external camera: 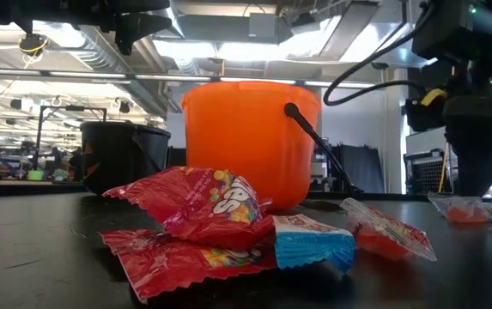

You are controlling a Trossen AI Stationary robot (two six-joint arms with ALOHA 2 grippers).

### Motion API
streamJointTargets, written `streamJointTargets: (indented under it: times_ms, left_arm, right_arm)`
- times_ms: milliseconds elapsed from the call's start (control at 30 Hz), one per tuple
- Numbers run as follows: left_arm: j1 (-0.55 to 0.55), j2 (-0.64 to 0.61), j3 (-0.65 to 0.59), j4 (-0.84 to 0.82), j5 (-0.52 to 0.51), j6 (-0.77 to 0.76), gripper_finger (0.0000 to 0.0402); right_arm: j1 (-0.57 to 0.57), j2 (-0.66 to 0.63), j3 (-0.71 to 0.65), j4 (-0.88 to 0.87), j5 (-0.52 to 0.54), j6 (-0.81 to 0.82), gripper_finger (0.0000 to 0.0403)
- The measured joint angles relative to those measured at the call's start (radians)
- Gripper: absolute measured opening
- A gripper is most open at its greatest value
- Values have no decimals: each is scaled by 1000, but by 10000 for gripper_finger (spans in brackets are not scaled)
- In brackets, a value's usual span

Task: Sort candy
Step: Put the white chocolate into the black bucket

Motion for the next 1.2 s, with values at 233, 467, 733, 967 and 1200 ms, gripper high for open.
streamJointTargets:
  times_ms: [233,467,733,967,1200]
  left_arm:
    - [0,0,0,-5,0,-19,184]
    - [0,0,0,-8,0,-19,184]
    - [0,0,0,-8,0,-19,184]
    - [0,0,0,-11,0,-19,184]
    - [0,0,0,-2,-3,-31,184]
  right_arm:
    - [0,0,-5,-3,-1,-31,207]
    - [-1,18,-5,-49,17,7,249]
    - [-1,122,0,-27,9,20,215]
    - [0,123,25,-51,28,-6,144]
    - [-17,88,95,-60,131,-51,75]
